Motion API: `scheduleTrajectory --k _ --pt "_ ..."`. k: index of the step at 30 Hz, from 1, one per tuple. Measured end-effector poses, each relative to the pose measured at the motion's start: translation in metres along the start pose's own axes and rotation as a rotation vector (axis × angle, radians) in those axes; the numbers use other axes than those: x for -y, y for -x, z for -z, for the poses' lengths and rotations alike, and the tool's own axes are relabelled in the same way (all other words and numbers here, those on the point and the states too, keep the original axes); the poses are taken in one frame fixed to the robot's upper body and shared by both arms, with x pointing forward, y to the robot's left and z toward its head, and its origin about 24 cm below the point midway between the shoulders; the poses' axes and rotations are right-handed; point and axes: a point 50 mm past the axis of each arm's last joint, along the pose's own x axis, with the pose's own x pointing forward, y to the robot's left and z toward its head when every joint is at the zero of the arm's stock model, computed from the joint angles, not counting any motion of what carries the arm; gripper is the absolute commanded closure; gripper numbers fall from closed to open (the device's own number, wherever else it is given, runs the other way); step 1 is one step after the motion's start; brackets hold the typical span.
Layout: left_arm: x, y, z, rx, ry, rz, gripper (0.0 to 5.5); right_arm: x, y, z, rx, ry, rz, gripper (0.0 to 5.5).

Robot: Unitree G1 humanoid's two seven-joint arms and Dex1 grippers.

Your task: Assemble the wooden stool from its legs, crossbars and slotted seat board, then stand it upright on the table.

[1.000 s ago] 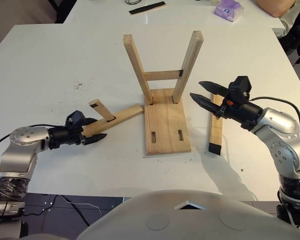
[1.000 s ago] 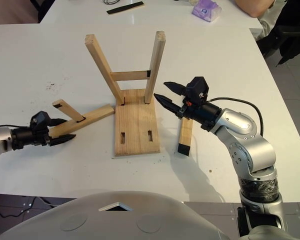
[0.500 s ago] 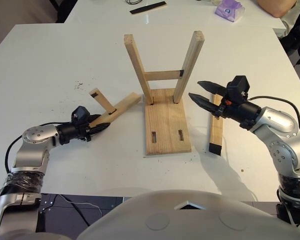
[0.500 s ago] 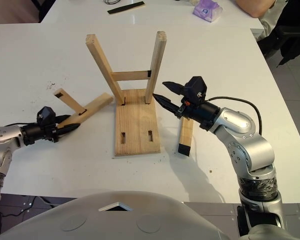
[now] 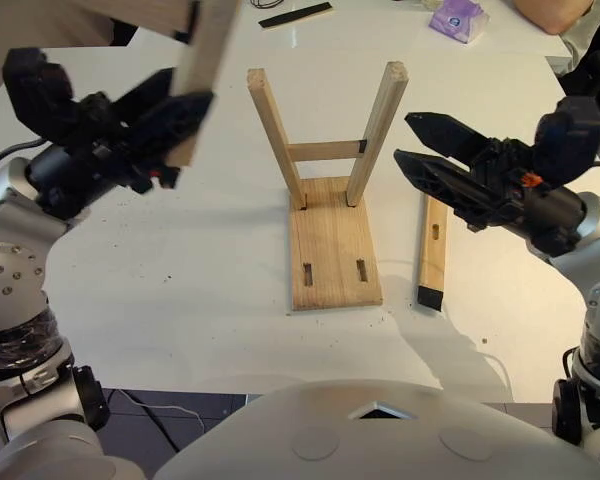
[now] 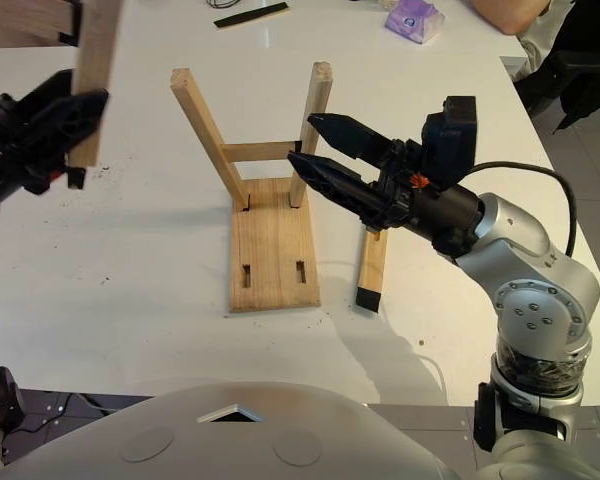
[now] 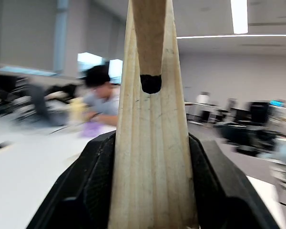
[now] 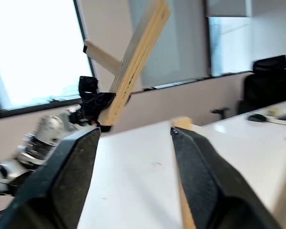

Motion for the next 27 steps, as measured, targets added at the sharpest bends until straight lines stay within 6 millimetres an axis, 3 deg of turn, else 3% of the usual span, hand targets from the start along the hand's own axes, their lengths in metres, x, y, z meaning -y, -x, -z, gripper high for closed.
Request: scheduleTrajectory --k 4,10,19,25,27 --pt "0.024 -0.024 0.012 -0.050 0.054 0.143 3.48 0.000 -0.009 -0.007 -0.037 -0.006 -0.081 1.80" --pt "0.032 -0.030 0.020 -0.088 0.078 0.208 3.48 0.005 -0.016 -0.008 -0.073 -0.021 -0.120 1.80" --pt "0.029 -0.030 0.031 -0.153 0.113 0.246 3.48 0.000 -0.032 -0.006 -0.138 -0.031 -0.290 1.80" --pt "0.025 -0.027 0.034 -0.177 0.109 0.239 3.48 0.001 -0.034 -0.006 -0.156 -0.018 -0.310 1.80" --pt "0.025 -0.025 0.037 -0.196 0.105 0.238 3.48 0.002 -0.035 -0.007 -0.159 -0.012 -0.307 2.02"
